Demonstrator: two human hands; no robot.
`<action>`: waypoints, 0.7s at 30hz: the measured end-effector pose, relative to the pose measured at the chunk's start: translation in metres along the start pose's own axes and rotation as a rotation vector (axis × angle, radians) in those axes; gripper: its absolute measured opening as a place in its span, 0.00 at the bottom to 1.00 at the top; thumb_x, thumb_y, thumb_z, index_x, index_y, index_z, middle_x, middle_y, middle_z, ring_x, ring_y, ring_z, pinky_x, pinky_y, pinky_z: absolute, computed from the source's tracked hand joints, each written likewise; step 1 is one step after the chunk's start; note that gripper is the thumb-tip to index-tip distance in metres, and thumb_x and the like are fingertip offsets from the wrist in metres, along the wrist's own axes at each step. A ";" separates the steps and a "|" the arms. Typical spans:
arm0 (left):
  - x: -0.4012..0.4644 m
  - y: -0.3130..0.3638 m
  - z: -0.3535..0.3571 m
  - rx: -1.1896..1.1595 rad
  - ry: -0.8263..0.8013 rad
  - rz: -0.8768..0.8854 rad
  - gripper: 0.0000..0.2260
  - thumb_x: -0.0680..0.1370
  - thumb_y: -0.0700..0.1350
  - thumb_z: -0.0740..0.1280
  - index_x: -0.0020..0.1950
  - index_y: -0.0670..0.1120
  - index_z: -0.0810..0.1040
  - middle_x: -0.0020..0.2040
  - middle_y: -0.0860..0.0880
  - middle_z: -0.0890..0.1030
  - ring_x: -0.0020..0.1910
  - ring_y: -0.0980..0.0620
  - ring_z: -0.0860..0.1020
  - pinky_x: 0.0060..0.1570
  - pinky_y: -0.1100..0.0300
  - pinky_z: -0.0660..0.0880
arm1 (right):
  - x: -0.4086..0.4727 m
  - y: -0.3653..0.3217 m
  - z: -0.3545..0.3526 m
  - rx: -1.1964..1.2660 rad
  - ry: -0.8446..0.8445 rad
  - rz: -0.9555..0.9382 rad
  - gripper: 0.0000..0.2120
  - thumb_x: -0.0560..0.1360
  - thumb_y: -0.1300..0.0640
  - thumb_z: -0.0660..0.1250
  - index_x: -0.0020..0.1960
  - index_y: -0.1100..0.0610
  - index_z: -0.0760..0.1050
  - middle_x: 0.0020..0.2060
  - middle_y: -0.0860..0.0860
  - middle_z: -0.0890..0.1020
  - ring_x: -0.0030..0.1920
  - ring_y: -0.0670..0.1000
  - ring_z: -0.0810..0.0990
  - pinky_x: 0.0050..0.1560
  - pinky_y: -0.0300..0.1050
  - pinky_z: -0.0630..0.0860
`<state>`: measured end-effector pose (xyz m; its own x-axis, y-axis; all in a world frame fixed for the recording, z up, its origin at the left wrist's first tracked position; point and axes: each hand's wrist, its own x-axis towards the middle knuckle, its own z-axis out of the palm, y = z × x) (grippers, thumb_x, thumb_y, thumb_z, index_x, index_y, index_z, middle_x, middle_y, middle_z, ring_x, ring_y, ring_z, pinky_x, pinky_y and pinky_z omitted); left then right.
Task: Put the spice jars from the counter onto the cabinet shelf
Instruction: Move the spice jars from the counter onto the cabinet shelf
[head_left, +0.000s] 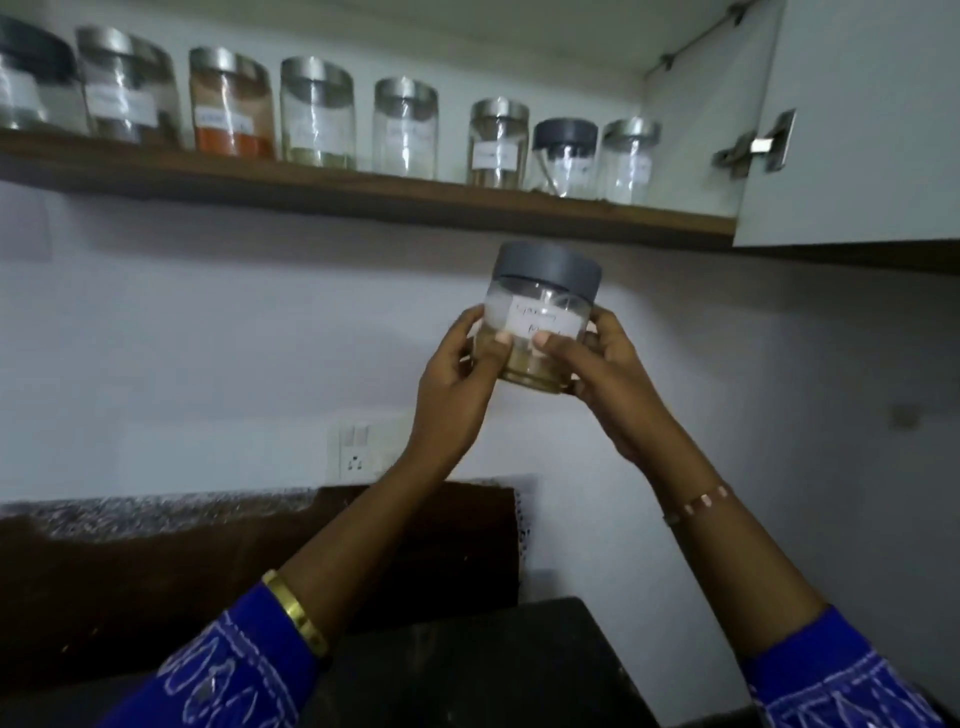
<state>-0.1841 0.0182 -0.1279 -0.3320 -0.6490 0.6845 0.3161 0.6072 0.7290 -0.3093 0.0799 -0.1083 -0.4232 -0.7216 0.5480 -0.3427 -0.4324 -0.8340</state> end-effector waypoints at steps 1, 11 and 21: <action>0.014 0.007 0.008 0.011 -0.017 0.029 0.18 0.79 0.47 0.59 0.69 0.50 0.67 0.60 0.50 0.76 0.58 0.52 0.76 0.58 0.58 0.75 | 0.010 -0.008 -0.009 0.011 0.018 -0.024 0.30 0.72 0.55 0.70 0.71 0.54 0.61 0.62 0.56 0.75 0.60 0.56 0.77 0.59 0.54 0.77; 0.132 0.059 0.100 0.119 -0.073 0.173 0.20 0.79 0.47 0.61 0.70 0.45 0.66 0.58 0.46 0.78 0.54 0.52 0.77 0.57 0.59 0.75 | 0.098 -0.079 -0.091 -0.140 0.254 -0.314 0.32 0.73 0.59 0.69 0.72 0.51 0.59 0.46 0.45 0.76 0.47 0.47 0.79 0.46 0.39 0.78; 0.210 0.051 0.177 0.390 -0.124 0.254 0.23 0.77 0.40 0.64 0.72 0.45 0.64 0.56 0.47 0.77 0.49 0.54 0.74 0.38 0.72 0.68 | 0.180 -0.059 -0.142 -0.253 0.416 -0.397 0.33 0.70 0.62 0.69 0.71 0.57 0.58 0.59 0.55 0.72 0.57 0.56 0.76 0.55 0.48 0.78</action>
<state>-0.3953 -0.0060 0.0539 -0.3986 -0.4130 0.8189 0.0515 0.8814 0.4696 -0.4842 0.0519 0.0483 -0.4964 -0.2392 0.8345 -0.7070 -0.4465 -0.5485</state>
